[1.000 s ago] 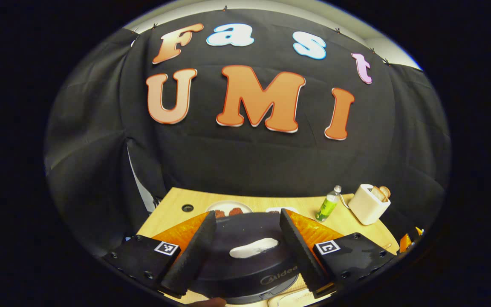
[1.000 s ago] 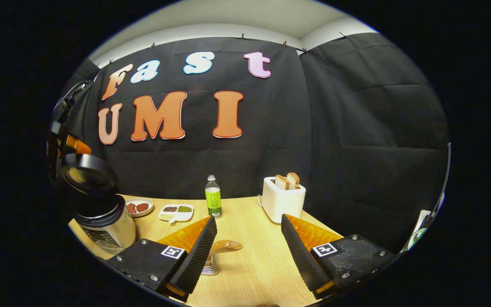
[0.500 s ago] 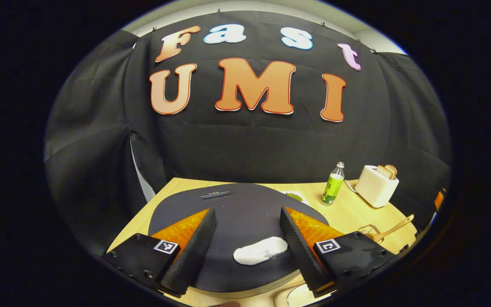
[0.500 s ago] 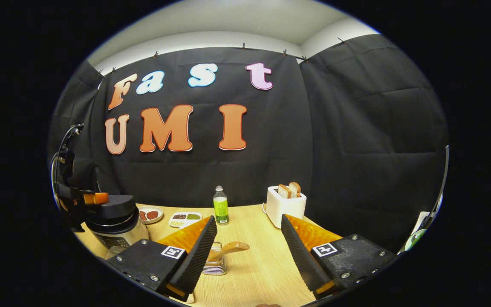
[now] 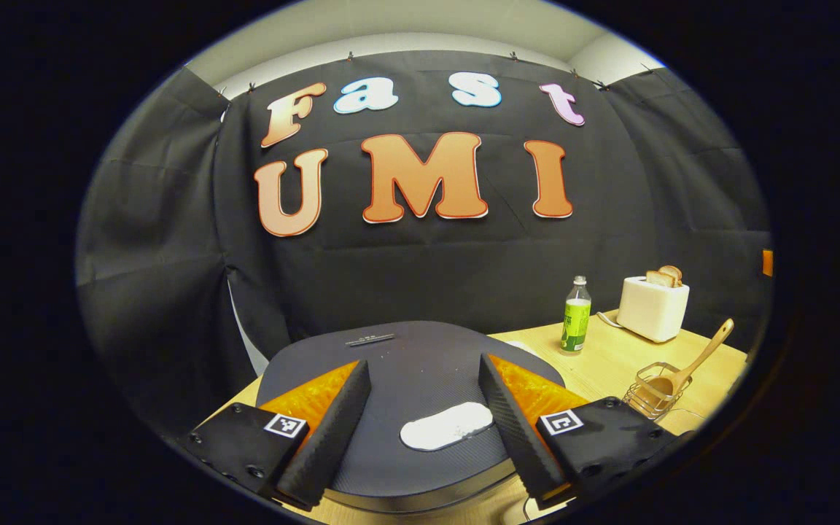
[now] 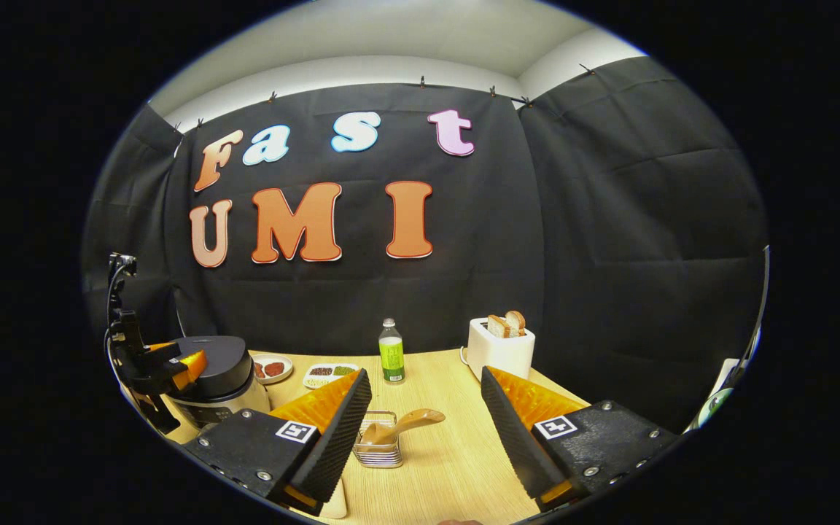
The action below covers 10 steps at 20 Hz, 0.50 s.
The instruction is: Close the left gripper, press the button to open the rice cooker; take a wooden spoon from the chopstick holder with the right hand, scoop a spoonful of rice and pour it into the rice cooker, then put the wooden spoon back into the chopstick holder.
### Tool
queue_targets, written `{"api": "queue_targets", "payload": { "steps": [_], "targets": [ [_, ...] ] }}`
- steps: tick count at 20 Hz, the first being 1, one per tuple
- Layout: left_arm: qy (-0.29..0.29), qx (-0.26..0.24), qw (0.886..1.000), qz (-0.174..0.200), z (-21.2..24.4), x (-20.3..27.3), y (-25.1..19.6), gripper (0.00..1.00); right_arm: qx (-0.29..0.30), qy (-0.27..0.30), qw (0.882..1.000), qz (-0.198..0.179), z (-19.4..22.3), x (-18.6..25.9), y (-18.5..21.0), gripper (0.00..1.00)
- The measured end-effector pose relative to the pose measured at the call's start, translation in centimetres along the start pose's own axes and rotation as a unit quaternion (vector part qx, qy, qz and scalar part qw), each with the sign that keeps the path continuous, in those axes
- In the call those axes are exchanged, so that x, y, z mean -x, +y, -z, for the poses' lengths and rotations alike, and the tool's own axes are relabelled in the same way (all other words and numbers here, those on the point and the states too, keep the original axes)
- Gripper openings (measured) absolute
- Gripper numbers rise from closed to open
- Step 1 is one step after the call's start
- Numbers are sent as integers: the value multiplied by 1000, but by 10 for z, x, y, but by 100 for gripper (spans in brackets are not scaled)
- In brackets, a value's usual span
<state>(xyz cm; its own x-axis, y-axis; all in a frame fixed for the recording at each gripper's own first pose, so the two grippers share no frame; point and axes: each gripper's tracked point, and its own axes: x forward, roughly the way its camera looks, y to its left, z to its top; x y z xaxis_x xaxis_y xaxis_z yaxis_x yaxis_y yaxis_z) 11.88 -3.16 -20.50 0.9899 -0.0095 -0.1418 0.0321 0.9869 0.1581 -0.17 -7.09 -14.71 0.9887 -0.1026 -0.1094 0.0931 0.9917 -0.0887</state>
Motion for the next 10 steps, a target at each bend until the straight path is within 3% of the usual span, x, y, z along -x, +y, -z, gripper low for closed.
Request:
{"api": "queue_targets", "payload": {
  "steps": [5,8,10],
  "targets": [
    [-15,-6,1000,7,-5,1,2,100,2,11,1000,0,11,-4,1,93],
    [4,-6,999,36,-8,4,1,99,6,19,1000,3,13,-7,-5,93],
    [20,-17,1000,8,-13,8,21,97,6,16,1000,2,2,-8,-7,93]
  ]
}}
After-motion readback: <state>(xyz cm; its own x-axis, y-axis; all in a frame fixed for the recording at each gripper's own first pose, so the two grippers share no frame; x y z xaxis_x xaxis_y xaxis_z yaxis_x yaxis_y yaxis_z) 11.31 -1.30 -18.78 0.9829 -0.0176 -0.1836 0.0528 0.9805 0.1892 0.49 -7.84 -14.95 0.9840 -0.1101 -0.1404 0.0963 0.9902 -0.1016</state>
